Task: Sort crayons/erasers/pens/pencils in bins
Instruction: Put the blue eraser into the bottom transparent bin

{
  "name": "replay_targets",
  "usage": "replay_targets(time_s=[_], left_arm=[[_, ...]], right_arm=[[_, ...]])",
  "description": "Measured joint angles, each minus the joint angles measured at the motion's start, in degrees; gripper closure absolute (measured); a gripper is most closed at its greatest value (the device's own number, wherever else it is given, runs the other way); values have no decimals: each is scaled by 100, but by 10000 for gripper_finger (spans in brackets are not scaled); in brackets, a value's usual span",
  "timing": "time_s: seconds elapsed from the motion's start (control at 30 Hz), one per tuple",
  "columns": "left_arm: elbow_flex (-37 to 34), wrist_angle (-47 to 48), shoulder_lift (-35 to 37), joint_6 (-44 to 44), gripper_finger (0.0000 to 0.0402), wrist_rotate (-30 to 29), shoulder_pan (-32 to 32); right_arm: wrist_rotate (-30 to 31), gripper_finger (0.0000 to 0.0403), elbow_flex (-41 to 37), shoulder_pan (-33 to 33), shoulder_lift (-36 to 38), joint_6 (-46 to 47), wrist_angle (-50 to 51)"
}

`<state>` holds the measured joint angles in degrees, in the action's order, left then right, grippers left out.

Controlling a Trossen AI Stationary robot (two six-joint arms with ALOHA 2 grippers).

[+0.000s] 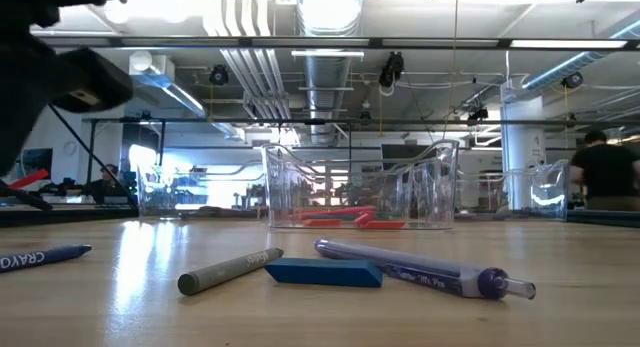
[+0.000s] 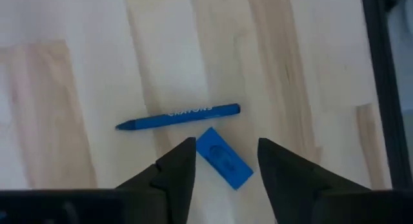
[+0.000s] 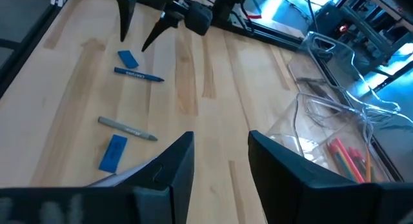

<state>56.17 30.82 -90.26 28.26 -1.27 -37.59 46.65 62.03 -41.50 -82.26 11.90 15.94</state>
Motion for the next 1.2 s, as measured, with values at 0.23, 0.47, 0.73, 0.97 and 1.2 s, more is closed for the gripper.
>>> replay_targets(time_s=[0.23,0.47,0.73,0.97,1.2], left_arm=[[-524,-661,0,-280,205,395,239],[-1169,-1543,0,-511,199,576,287],[-1570,-2250,-111,-869,222,502,261],[-1570,-2361,-483,-1240,269,594,229],[-1557,-2409,-828,-1243,313,672,125]], right_arm=[[-2,266,-30,1,-2,-15,2],[2,266,-34,16,-2,-12,1],[4,266,-47,16,-4,-9,-3],[2,266,-76,15,-4,53,-43],[4,266,-153,24,-4,96,-47]])
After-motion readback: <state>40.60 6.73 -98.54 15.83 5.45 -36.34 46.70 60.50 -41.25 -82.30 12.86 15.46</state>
